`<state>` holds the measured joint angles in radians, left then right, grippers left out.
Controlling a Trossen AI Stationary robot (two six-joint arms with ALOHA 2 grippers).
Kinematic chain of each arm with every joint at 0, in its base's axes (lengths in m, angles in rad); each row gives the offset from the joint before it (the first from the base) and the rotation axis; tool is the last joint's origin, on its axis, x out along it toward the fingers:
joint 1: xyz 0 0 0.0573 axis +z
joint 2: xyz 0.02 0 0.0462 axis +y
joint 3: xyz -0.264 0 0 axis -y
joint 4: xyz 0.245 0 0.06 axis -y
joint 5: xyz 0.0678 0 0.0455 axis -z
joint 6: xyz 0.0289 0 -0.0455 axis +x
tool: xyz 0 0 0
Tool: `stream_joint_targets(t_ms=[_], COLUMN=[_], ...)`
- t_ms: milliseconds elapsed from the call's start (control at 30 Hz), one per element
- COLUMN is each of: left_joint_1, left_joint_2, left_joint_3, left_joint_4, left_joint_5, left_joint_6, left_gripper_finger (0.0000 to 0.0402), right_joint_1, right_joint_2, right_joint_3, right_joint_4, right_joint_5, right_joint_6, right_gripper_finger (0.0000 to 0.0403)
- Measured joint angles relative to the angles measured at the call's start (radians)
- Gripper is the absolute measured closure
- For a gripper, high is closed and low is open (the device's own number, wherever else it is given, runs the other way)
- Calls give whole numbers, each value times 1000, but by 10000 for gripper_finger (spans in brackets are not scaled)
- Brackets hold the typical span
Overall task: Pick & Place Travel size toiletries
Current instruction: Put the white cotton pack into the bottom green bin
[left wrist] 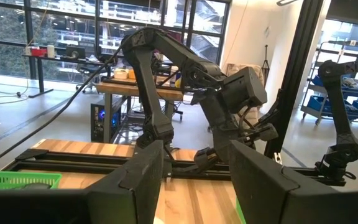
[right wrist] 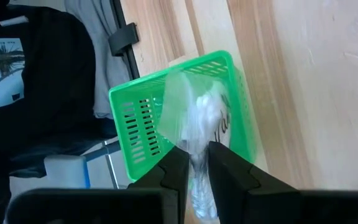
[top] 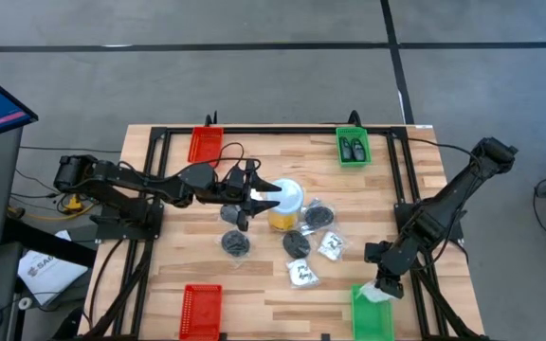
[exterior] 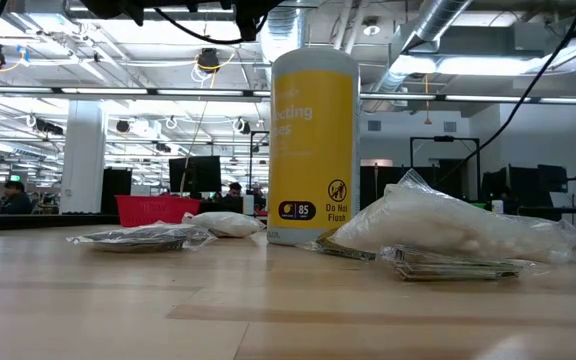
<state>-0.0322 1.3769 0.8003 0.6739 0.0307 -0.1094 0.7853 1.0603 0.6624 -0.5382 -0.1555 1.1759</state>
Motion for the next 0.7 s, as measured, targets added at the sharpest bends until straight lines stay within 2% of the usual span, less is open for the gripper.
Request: stream_joint_targets(t_ms=[400, 700], left_joint_1=[0, 0], left_joint_2=[0, -41], left_joint_3=[0, 0], left_joint_4=[0, -31], left_joint_5=[0, 0], left_joint_6=[0, 0], left_gripper_finger=[230, 230], right_joint_1=[0, 0], right_joint_2=[0, 0], right_joint_3=[0, 0], right_joint_4=[2, 137], right_joint_5=[26, -14], right_joint_6=[-6, -75], right_gripper_finger=[320, 293])
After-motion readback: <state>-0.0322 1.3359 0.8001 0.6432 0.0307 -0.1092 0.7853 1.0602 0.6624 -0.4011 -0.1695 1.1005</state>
